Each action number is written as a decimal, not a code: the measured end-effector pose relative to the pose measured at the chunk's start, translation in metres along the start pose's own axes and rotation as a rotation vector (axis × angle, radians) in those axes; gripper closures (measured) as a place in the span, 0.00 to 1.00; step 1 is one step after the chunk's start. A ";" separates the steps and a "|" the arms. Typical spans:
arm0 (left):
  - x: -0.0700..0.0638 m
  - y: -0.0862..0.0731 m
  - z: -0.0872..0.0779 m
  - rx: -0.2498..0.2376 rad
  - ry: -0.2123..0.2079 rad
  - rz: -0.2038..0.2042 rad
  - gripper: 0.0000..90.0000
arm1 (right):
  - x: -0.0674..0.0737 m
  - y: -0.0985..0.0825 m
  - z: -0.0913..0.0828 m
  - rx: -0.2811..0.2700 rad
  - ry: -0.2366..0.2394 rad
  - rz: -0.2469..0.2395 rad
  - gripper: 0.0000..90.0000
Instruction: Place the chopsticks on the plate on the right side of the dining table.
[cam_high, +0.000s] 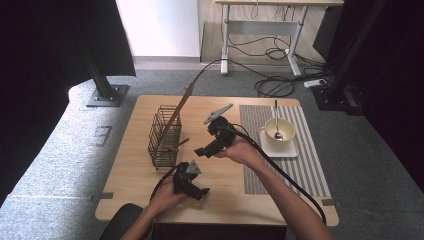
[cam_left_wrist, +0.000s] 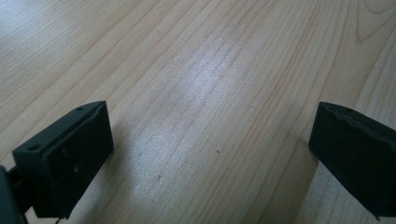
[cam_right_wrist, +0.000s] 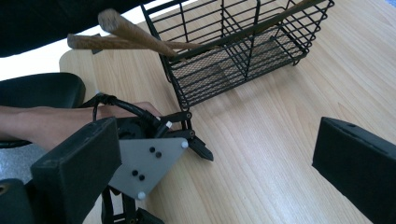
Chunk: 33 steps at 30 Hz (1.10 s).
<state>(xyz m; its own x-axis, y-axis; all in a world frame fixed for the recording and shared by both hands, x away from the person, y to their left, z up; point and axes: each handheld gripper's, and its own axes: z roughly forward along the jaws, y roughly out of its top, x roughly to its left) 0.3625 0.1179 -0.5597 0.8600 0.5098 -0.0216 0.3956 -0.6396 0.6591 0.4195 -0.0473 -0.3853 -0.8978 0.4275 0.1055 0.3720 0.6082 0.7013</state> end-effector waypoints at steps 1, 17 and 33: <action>0.000 0.000 0.000 0.000 0.000 0.000 0.00 | 0.001 0.004 0.002 -0.008 0.009 -0.001 0.06; 0.000 0.000 0.000 -0.002 0.002 0.000 0.00 | 0.010 0.025 0.024 -0.021 0.044 -0.035 0.29; 0.000 0.000 0.000 0.000 0.002 0.001 0.00 | 0.018 0.031 0.042 -0.032 0.053 -0.094 0.75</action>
<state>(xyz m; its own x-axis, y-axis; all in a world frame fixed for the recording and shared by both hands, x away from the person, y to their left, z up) 0.3625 0.1179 -0.5597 0.8598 0.5102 -0.0194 0.3948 -0.6403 0.6589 0.4247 0.0077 -0.3909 -0.9397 0.3336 0.0748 0.2789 0.6216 0.7320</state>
